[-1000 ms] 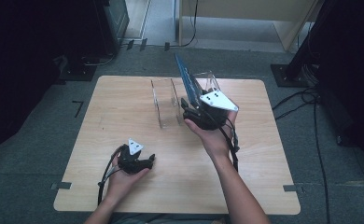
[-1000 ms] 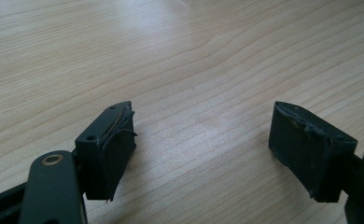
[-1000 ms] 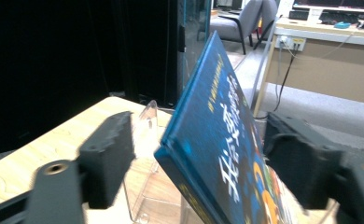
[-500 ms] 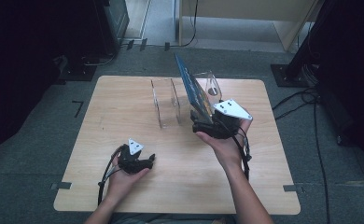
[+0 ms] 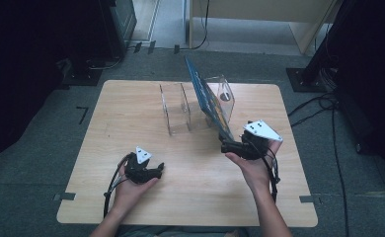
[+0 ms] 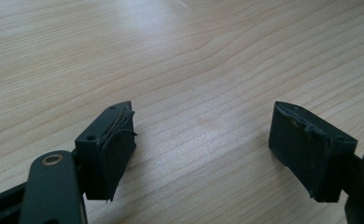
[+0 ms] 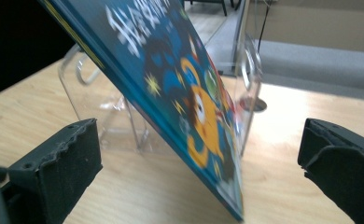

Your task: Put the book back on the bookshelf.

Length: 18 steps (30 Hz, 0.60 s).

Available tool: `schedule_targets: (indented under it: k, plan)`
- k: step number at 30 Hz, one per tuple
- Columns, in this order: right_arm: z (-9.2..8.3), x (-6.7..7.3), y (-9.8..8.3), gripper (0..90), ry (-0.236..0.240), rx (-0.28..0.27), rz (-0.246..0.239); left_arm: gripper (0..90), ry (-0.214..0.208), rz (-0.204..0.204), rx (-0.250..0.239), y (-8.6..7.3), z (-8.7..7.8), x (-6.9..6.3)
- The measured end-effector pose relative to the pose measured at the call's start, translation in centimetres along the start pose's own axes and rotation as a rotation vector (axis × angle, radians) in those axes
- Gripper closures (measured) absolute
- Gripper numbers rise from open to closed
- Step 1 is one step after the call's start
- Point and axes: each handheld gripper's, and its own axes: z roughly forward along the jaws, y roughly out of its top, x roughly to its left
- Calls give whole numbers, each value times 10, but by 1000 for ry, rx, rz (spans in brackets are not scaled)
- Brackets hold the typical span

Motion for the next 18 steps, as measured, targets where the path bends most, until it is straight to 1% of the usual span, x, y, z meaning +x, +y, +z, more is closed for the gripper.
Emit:
schedule_targets:
  k: [1,2,3,6,7,8,9,10,12,13,14,15,18]
  plan:
    - [-1,-3,-4,0,-3,6,0,226,0,1,1,0,0,0]
    - [-2,-9,-11,0,0,12,10,226,0,0,1,0,0,0]
    - [-2,-9,-11,0,0,12,10,226,0,0,1,0,0,0]
    - [-4,-18,-22,0,-7,28,19,226,2,-2,-2,0,0,0]
    - [-5,-23,-30,0,-22,44,19,226,2,-2,-2,0,0,0]
    - [-5,-23,-30,0,-22,44,19,226,2,-1,-1,0,0,0]
    - [-4,-25,-34,0,-25,52,16,226,2,-1,-1,0,0,0]
    - [-5,-30,-42,0,-31,68,22,226,2,-1,-1,0,0,0]
    - [-4,-36,-50,0,-38,82,24,226,2,-1,0,0,0,0]
    - [-4,-36,-50,0,-38,82,24,226,2,-1,0,0,0,0]
    - [-4,-38,-54,0,-44,88,25,226,2,-1,-1,0,0,0]
    - [-5,-44,-62,0,-48,101,32,226,2,-2,-1,0,0,0]
    - [-5,-52,-73,0,-66,125,44,226,2,-1,-1,0,0,0]
